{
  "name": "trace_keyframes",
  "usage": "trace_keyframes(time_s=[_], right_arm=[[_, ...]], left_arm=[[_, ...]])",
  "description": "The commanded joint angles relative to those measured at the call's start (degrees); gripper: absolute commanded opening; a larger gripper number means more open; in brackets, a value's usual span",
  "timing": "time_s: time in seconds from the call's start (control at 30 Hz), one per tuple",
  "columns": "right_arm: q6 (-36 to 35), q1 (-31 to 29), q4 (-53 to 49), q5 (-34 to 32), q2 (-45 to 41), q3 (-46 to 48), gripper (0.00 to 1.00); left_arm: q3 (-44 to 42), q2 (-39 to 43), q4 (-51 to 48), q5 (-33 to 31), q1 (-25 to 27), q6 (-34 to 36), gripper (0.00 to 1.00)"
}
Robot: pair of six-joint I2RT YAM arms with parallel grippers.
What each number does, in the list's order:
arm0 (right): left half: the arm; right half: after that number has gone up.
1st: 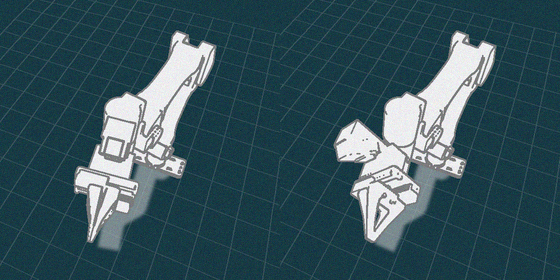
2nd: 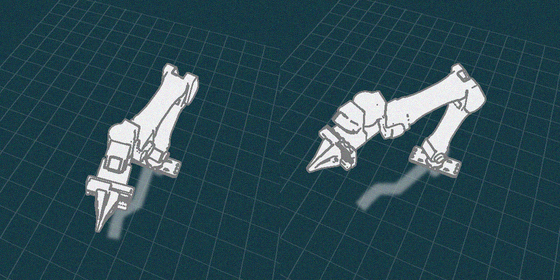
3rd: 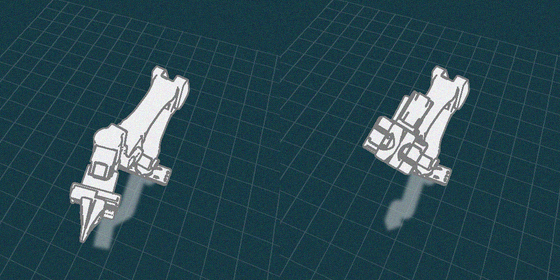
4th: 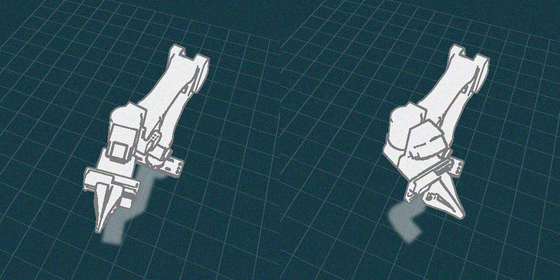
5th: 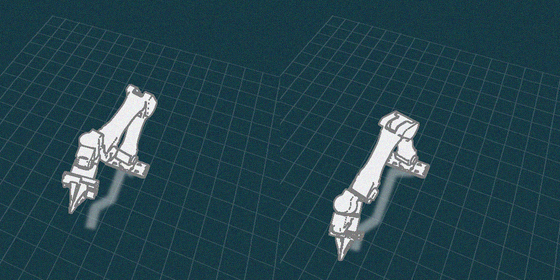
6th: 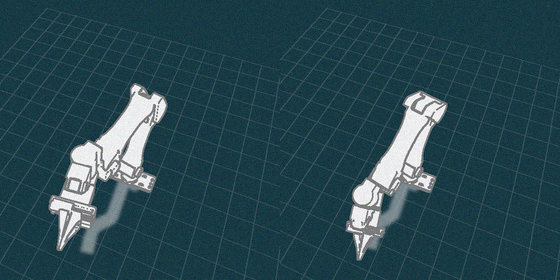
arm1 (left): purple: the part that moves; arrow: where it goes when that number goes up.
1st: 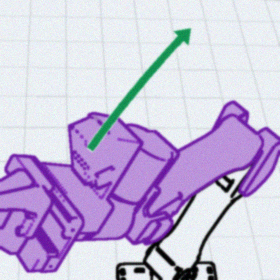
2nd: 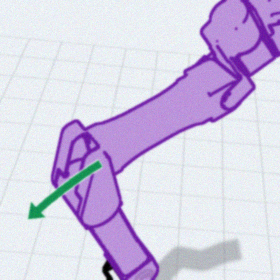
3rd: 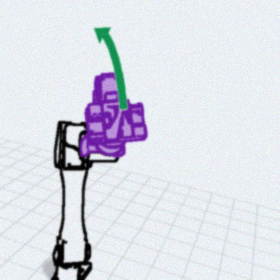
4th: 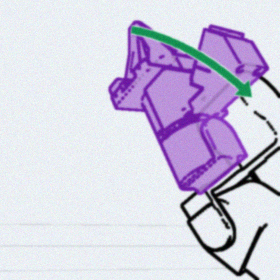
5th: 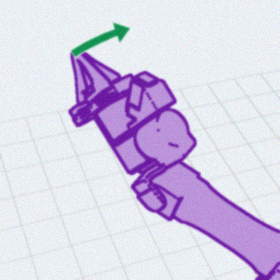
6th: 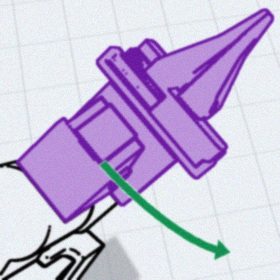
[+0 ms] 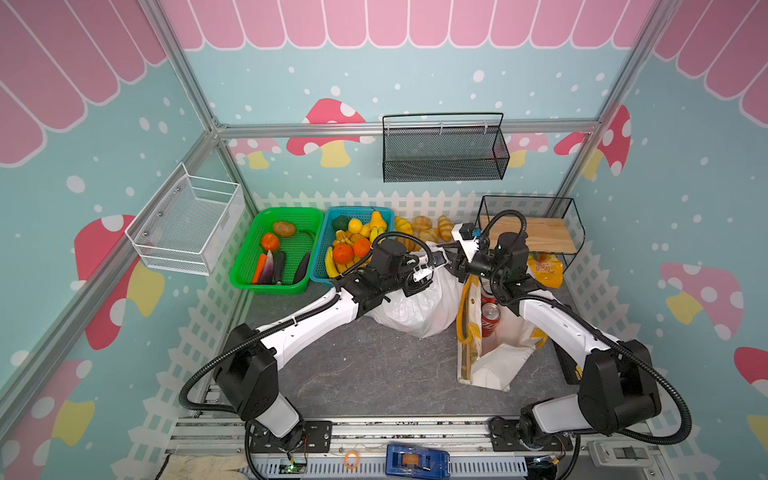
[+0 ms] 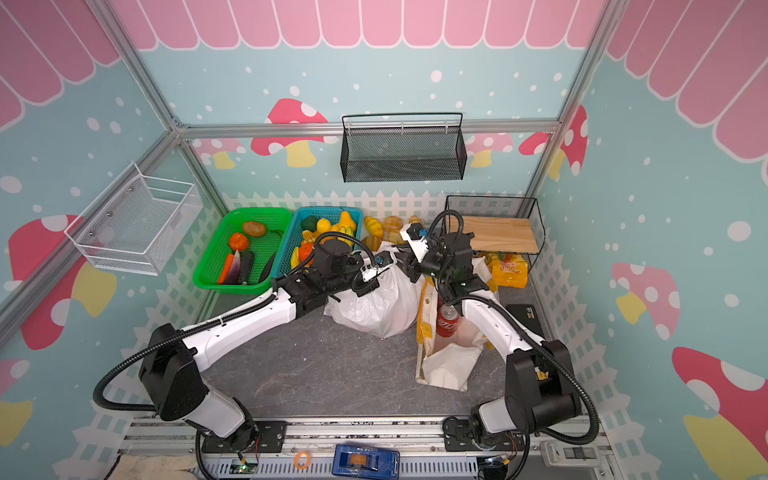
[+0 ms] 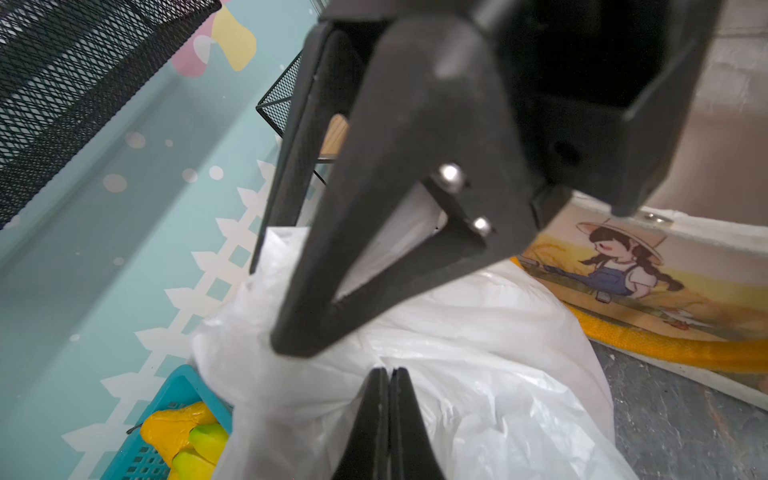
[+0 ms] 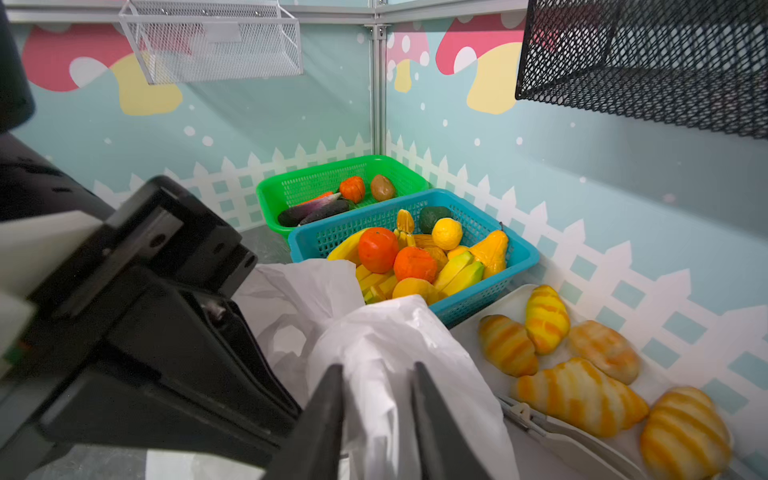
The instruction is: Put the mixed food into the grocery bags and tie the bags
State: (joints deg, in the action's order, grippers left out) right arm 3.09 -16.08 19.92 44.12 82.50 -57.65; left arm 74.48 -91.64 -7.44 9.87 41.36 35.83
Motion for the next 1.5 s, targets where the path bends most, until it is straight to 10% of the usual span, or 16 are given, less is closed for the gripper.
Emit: trace_keyframes(time_s=[0.0, 0.23, 0.5, 0.9, 1.1, 1.37, 1.47], right_arm=[[-1.88, 0.11, 1.71, 2.24, -0.02, -0.98, 0.1], [-3.84, 0.17, 3.45, 2.36, -2.53, 0.66, 0.0], [-3.45, 0.16, 7.75, 2.81, -5.92, 4.32, 0.0], [-1.16, 0.17, 11.45, 3.45, -7.77, 5.9, 0.0], [-1.25, 0.1, 11.69, 4.12, -7.72, 5.58, 0.0], [-3.49, 0.18, 11.88, 3.7, -8.82, 6.54, 0.0], [-8.57, 0.22, 11.54, 1.45, -10.76, 8.47, 0.22]], left_arm=[[0.08, -0.15, -4.83, 1.14, -0.23, 2.55, 0.14], [4.88, 5.9, -20.36, 14.58, -1.53, 2.49, 0.52], [5.22, 11.5, -10.98, 16.2, -7.78, -7.71, 0.69], [20.39, -2.84, -25.05, 19.5, -7.72, -5.95, 0.73], [21.13, -5.4, -25.68, 20.15, -7.78, -4.73, 0.59], [22.09, -7.69, -25.69, 20.33, -7.59, 0.77, 0.02], [19.8, -6.2, -23.95, 20.02, -7.61, 4.4, 0.0]])
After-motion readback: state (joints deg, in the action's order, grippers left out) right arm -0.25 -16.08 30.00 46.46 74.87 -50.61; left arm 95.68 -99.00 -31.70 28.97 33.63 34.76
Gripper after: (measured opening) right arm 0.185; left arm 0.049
